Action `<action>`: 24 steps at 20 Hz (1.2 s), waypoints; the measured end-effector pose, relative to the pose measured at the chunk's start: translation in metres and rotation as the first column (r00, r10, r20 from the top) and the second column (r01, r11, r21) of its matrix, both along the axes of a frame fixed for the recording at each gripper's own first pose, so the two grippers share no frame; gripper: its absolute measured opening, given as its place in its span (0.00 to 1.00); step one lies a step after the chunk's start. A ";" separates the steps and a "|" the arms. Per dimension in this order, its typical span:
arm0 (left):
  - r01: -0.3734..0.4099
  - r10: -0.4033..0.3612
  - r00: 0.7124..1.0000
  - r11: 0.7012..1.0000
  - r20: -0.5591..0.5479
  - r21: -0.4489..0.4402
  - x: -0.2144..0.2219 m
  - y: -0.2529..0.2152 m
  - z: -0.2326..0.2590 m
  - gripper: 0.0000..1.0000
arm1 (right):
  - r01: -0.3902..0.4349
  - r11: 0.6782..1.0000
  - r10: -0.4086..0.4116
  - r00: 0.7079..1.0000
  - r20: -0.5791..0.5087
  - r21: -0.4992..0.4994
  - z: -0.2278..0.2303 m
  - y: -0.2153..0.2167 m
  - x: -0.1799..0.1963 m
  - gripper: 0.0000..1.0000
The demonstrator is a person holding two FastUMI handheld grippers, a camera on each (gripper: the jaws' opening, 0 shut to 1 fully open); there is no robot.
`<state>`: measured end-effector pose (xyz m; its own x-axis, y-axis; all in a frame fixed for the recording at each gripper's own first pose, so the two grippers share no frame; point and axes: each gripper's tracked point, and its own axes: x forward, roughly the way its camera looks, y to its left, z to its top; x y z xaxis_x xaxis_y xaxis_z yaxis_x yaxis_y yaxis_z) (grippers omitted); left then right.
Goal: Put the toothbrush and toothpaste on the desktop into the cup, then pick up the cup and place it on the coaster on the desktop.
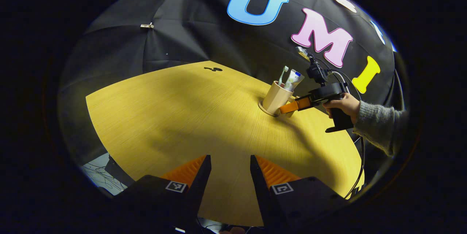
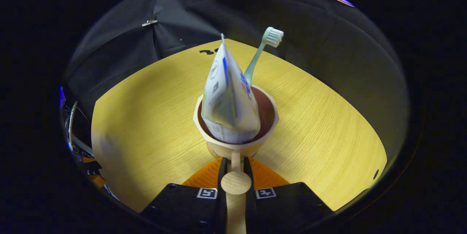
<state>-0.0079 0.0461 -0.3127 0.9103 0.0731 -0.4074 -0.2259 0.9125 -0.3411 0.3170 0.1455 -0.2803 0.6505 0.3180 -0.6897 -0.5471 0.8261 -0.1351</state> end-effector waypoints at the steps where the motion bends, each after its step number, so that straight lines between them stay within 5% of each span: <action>1: 0.000 0.000 1.000 1.000 0.000 0.002 0.000 0.001 0.000 0.70 | 0.006 1.000 -0.006 1.000 -0.007 0.013 0.000 0.001 -0.001 0.24; 5: -0.009 0.009 1.000 1.000 0.001 0.004 -0.007 0.006 0.002 0.70 | 0.014 0.999 -0.014 1.000 -0.001 0.040 0.009 -0.001 -0.002 0.29; 9: -0.008 0.008 1.000 1.000 -0.003 0.015 -0.014 0.005 0.007 0.70 | 0.024 0.999 -0.026 0.998 0.062 0.033 0.027 -0.004 -0.004 0.54; 10: -0.006 0.006 1.000 1.000 0.000 0.021 -0.015 0.004 0.012 0.70 | 0.029 0.999 -0.032 0.997 0.068 0.041 0.031 -0.006 -0.007 0.73; 14: 0.015 -0.016 1.000 0.999 0.014 0.049 -0.019 -0.003 0.035 0.70 | 0.057 0.995 -0.064 0.994 0.085 0.085 0.048 -0.016 -0.024 0.96; 20: 0.037 -0.041 0.999 0.991 0.032 0.128 -0.019 -0.019 0.092 0.81 | 0.113 0.973 -0.133 0.987 0.090 0.200 0.091 -0.036 -0.070 1.00; 24: 0.090 -0.103 0.993 0.980 0.064 0.178 -0.015 -0.041 0.133 0.83 | 0.189 0.903 -0.234 0.969 0.073 0.387 0.138 -0.049 -0.113 0.98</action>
<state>-0.0232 0.0051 -0.1799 0.9432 0.0474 -0.3289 -0.1142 0.9757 -0.1869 0.2044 0.0960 -0.1422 0.7986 0.3836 -0.4637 -0.3529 0.9226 0.1555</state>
